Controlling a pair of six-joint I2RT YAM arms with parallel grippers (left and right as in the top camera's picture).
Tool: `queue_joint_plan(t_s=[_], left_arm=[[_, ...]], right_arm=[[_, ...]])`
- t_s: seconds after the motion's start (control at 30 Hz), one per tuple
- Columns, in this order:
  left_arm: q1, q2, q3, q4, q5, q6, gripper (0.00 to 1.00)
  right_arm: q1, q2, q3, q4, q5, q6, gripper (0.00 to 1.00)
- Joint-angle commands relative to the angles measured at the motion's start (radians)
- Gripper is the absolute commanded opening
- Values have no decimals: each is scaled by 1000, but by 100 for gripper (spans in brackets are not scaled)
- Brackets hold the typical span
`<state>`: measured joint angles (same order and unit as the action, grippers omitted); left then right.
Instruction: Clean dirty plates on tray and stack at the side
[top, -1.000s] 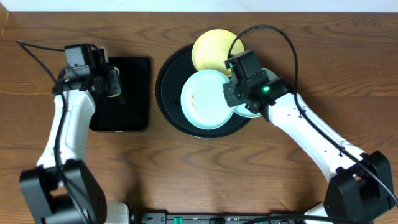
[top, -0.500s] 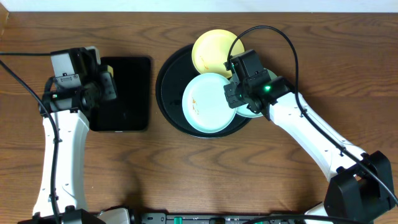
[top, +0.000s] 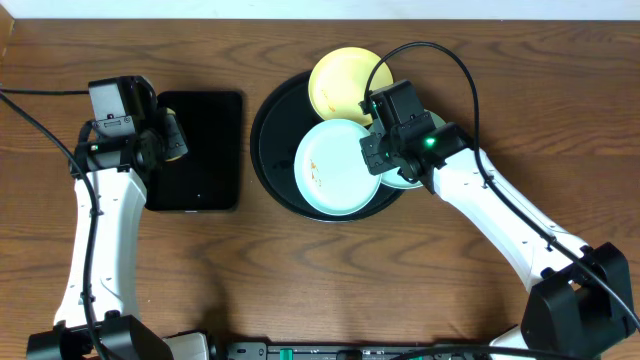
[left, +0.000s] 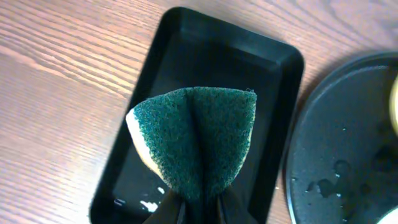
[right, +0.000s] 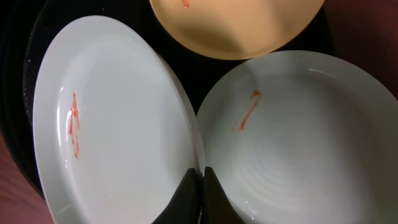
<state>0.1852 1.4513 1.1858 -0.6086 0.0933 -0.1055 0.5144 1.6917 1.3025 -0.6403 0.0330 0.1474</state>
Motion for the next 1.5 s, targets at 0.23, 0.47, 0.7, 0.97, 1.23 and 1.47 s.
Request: queue_joint_plan(t_s=[0.23,0.47,0.7,0.97,1.23,1.47], left_arm=[[-17,6,-10,-26,254,-72,8],[-115,6,-11,57,299,-60,8],[-146,9,-11,24,-24,-61,8],[-146,71,-11,-9,68,-196,8],[-156,89,-11,79,357,-151,8],[-259,90,-12,56,388,-93,8]], right_arm=[[-5,3,26,-32,-3,135,1],[-5,27,23,-36,12,207,1],[-5,74,23,-21,11,195,1],[-5,68,23,-13,11,166,1],[-17,74,19,-19,18,197,1],[-19,117,18,-6,18,209,1]])
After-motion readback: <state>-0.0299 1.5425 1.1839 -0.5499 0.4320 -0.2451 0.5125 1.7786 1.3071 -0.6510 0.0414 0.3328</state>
